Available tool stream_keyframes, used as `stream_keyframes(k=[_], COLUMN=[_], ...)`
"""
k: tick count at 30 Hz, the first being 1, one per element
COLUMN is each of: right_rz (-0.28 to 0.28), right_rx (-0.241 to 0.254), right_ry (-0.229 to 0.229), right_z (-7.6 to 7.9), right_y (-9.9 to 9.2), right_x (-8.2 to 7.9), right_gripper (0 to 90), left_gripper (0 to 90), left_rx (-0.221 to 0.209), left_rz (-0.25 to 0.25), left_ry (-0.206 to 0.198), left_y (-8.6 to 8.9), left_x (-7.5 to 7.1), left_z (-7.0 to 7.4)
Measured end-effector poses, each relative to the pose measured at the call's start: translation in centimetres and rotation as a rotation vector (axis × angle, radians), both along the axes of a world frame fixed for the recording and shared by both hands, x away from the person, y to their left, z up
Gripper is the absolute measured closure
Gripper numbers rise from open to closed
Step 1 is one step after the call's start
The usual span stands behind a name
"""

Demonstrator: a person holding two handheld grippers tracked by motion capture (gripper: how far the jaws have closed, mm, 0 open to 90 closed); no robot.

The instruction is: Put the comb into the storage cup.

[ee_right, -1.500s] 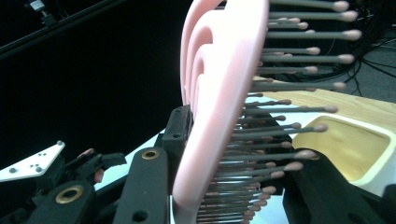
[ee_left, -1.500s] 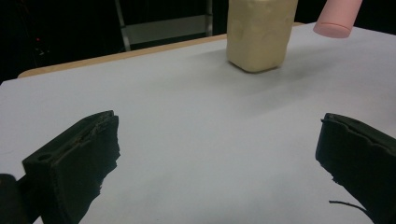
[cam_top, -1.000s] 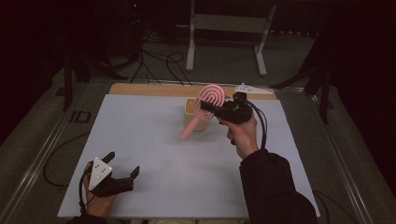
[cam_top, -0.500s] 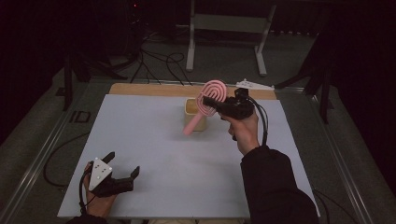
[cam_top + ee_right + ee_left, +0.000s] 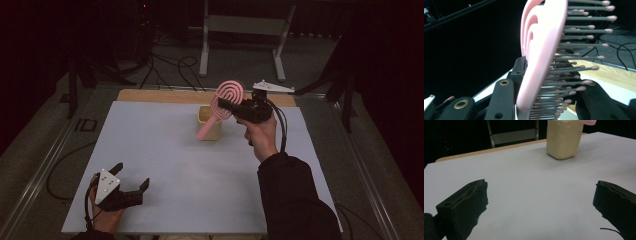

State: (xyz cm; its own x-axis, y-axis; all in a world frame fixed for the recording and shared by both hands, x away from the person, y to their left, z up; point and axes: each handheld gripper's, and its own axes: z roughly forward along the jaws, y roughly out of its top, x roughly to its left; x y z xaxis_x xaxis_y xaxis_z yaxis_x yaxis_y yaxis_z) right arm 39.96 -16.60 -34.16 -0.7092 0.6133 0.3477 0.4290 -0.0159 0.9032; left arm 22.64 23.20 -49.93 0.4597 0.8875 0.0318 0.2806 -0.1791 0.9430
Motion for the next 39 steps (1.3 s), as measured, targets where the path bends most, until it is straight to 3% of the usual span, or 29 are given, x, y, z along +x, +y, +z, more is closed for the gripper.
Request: stream_keyframes(k=[16,31,39], right_rz=[-0.036,-0.067,-0.077], right_rx=[0.034,-0.009,-0.002], right_ry=[-0.004,-0.013,-0.017], right_z=[0.1,0.5,0.7], right_y=[-0.6,-0.5,-0.4], right_x=[1.0,1.9,2.2], right_gripper=[63.5,63.5,63.5], left_gripper=[0.0,0.1,0.1], left_rx=[-0.002,-0.003,-0.005], left_rz=[0.0,0.0,0.0], left_ry=[0.0,0.001,0.0], left_y=[0.0,0.0,0.0], left_x=[0.0,0.0,-0.1], left_z=[0.0,0.0,0.0])
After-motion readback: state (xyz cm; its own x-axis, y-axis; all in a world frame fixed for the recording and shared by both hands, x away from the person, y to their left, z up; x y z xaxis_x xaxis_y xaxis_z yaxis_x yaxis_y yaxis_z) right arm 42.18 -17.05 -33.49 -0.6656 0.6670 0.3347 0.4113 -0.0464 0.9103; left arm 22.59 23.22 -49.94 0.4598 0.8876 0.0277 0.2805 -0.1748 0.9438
